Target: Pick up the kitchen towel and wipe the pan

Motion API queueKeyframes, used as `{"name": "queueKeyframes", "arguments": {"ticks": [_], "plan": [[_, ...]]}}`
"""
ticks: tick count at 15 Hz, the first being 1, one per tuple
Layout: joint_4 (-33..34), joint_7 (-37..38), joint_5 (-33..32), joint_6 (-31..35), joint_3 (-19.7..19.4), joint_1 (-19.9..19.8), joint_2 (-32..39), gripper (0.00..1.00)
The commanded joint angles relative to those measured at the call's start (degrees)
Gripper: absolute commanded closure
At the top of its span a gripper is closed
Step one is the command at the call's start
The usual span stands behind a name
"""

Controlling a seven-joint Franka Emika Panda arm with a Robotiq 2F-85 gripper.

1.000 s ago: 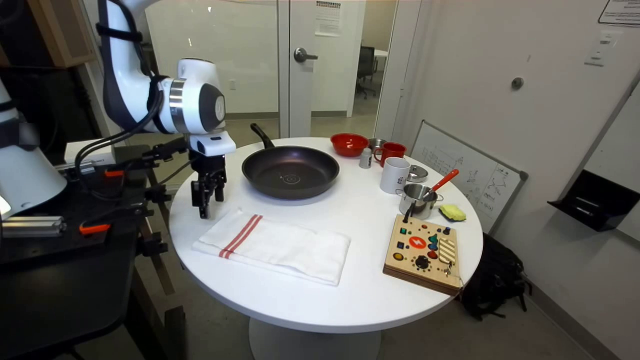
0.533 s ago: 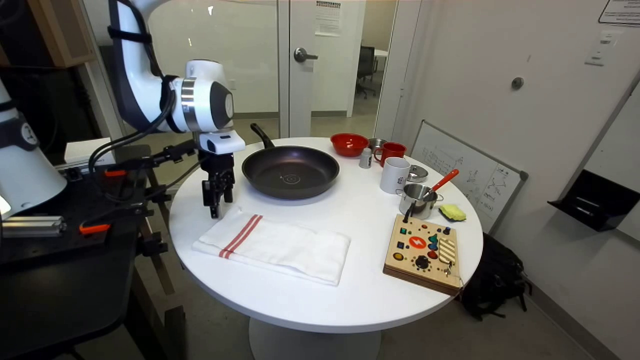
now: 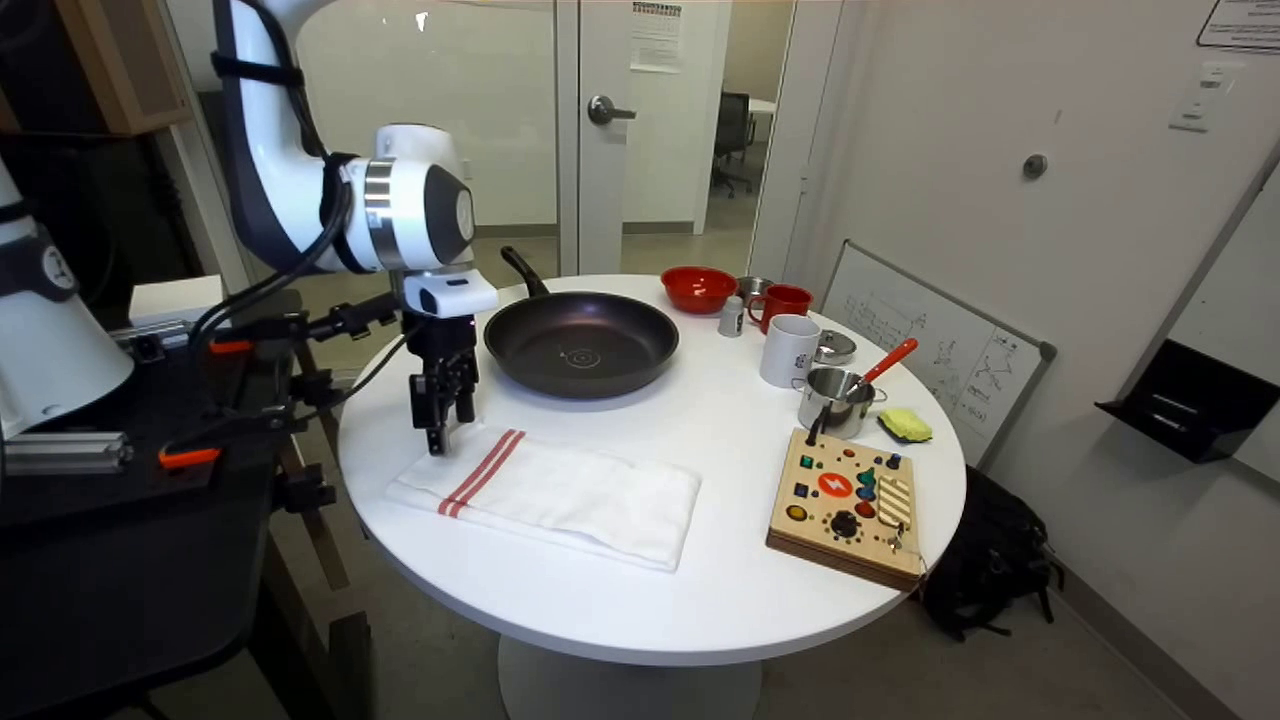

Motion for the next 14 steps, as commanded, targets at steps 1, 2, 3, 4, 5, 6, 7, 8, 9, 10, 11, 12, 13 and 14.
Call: {"name": "queueKeyframes", "arguments": {"ticks": [1,2,3,4,5,6,7,8,9,10,11,12,13,14], "plan": [[1.4,1.1,-2.0,0.6,-0.5,0.1,1.5,0.00],[1.6,1.1,-1.9,0.9,-0.4,0.0,2.0,0.00],[1.9,0.9,-1.7,1.3,-0.3,-0.3,2.7,0.00],[2.4,0.7,-1.5,1.7,-0.3,-0.6,3.5,0.00],[2.8,0.6,-1.4,2.3,-0.3,-0.9,4.2,0.00],[3.2,0.6,-1.3,2.4,-0.4,-1.1,4.7,0.00],[3.6,0.7,-1.4,2.6,-0.5,-1.2,5.1,0.00],[4.0,0.7,-1.4,2.8,-0.5,-1.4,5.5,0.00],[4.6,0.7,-1.3,3.0,-0.5,-1.7,6.1,0.00],[5.1,0.5,-1.1,3.3,-0.4,-2.1,6.7,0.00],[5.6,0.3,-0.8,3.5,-0.4,-2.5,7.3,0.00],[5.8,0.0,-0.7,3.9,-0.2,-2.8,7.7,0.00],[6.0,-0.4,-0.4,4.3,-0.1,-3.2,8.3,0.00],[6.3,-0.7,-0.2,4.9,0.0,-3.6,8.9,0.00]]}}
